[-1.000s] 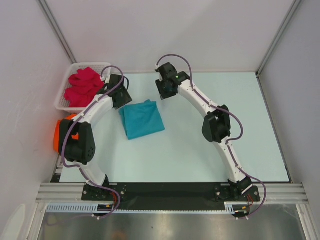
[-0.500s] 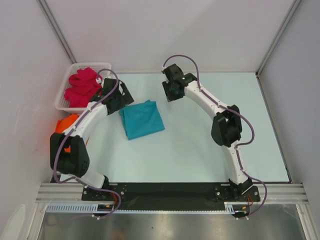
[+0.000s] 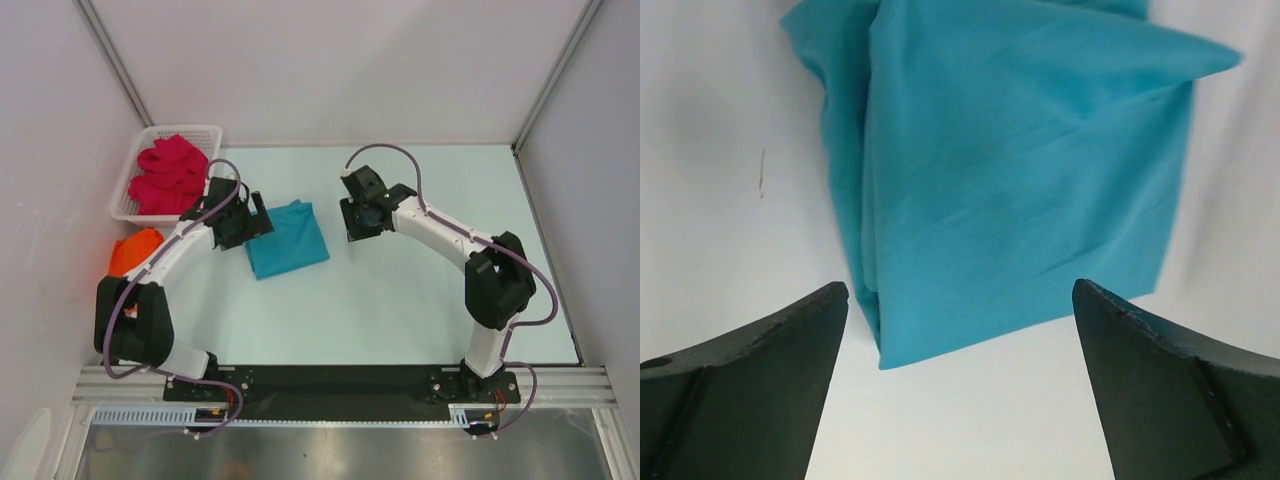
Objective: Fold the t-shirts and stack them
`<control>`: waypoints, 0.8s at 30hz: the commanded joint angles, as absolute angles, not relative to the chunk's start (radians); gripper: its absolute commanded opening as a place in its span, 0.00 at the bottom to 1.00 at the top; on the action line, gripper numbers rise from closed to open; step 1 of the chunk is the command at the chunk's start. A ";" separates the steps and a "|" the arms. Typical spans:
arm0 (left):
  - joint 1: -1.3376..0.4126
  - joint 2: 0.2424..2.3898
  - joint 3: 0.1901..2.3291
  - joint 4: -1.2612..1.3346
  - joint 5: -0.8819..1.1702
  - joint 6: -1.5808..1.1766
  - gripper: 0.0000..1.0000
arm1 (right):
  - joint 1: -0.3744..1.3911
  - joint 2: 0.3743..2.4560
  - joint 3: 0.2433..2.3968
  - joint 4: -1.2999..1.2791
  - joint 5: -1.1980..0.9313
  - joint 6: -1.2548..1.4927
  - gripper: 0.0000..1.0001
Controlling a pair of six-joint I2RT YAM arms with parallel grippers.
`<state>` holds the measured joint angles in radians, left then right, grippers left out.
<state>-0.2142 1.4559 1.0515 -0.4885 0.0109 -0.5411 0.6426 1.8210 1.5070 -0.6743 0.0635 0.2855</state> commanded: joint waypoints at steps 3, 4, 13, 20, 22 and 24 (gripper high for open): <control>-0.232 1.532 0.999 -0.505 -0.107 -0.601 1.00 | 0.687 1.709 1.511 -0.660 0.110 0.307 0.38; -0.235 1.543 0.993 -0.503 -0.116 -0.607 1.00 | 0.687 1.704 1.516 -0.670 0.113 0.305 0.37; -0.252 1.644 0.936 -0.423 -0.149 -0.652 1.00 | 0.687 1.690 1.534 -0.707 0.138 0.293 0.37; -0.270 1.715 0.919 -0.327 -0.149 -0.678 1.00 | 0.686 1.700 1.577 -0.738 0.149 0.285 0.37; -0.272 1.713 0.920 -0.311 -0.123 -0.692 1.00 | 0.686 1.703 1.600 -0.752 0.149 0.282 0.37; -0.272 1.718 0.917 -0.289 -0.072 -0.712 1.00 | 0.687 1.701 1.615 -0.762 0.150 0.282 0.37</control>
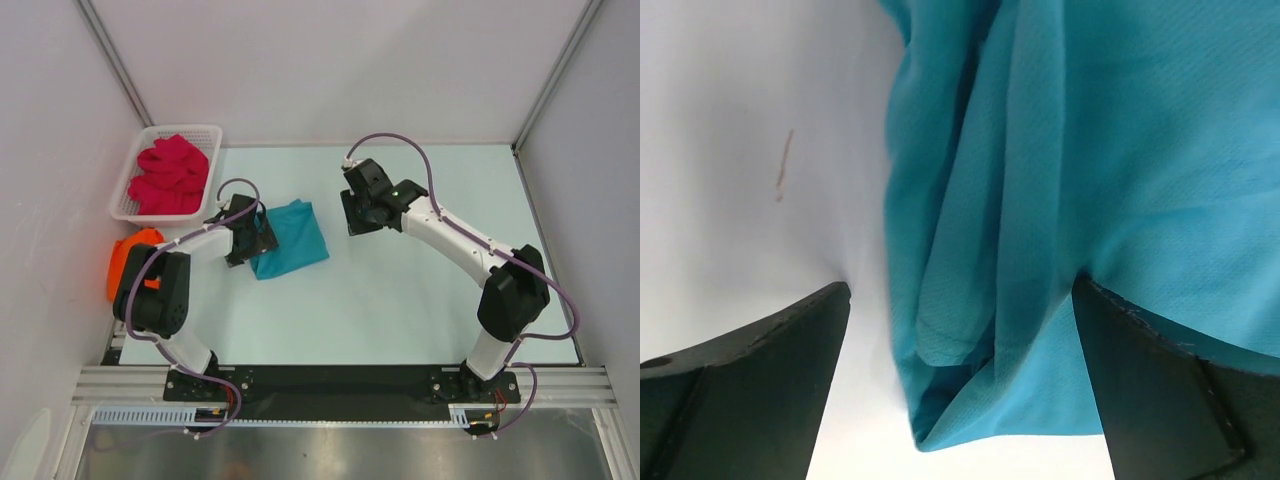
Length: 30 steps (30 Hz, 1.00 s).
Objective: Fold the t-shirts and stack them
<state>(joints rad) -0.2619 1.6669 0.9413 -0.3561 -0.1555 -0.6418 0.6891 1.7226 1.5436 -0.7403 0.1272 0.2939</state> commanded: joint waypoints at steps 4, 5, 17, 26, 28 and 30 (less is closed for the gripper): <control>-0.273 1.770 0.919 -0.236 -0.006 -0.738 0.95 | 0.689 1.686 1.646 -0.785 0.158 0.281 0.36; -0.273 1.778 0.914 -0.220 0.032 -0.752 0.91 | 0.689 1.675 1.646 -0.787 0.160 0.279 0.36; -0.252 1.746 0.926 -0.236 0.061 -0.790 0.00 | 0.687 1.560 1.654 -0.836 0.184 0.272 0.35; -0.100 1.540 1.097 -0.543 -0.144 -0.667 0.00 | 0.686 1.459 1.644 -0.865 0.190 0.259 0.34; -0.034 1.505 1.126 -0.609 -0.175 -0.637 0.00 | 0.687 1.439 1.644 -0.870 0.184 0.256 0.34; -0.003 1.464 1.158 -0.662 -0.212 -0.597 0.00 | 0.687 1.428 1.647 -0.879 0.175 0.252 0.34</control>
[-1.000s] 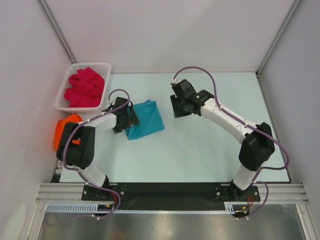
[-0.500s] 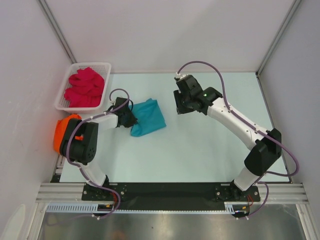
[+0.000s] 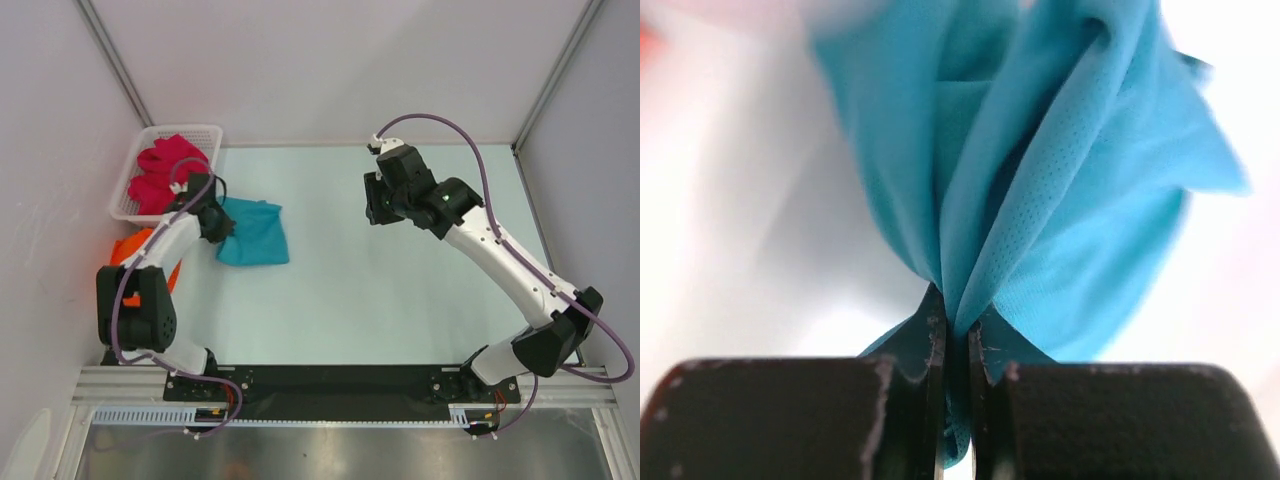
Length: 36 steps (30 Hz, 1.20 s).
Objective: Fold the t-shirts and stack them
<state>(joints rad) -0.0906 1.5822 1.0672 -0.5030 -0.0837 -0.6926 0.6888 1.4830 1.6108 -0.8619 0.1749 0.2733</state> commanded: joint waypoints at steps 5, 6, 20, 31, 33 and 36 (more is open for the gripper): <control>0.121 1.445 1.253 -0.790 -0.276 -0.526 0.00 | 0.686 1.411 1.655 -0.897 0.157 0.239 0.33; 0.135 1.440 1.258 -0.795 -0.276 -0.514 0.00 | 0.686 1.411 1.657 -0.899 0.155 0.238 0.33; 0.333 1.355 1.264 -0.867 -0.316 -0.428 0.00 | 0.692 1.437 1.692 -0.907 0.120 0.244 0.32; 0.454 1.318 1.289 -0.873 -0.230 -0.377 0.00 | 0.709 1.479 1.739 -0.911 0.129 0.252 0.31; 0.454 1.313 1.296 -0.867 -0.186 -0.376 0.00 | 0.713 1.488 1.744 -0.908 0.129 0.253 0.31; 0.454 1.324 1.330 -0.876 -0.173 -0.373 0.00 | 0.726 1.497 1.756 -0.911 0.135 0.253 0.31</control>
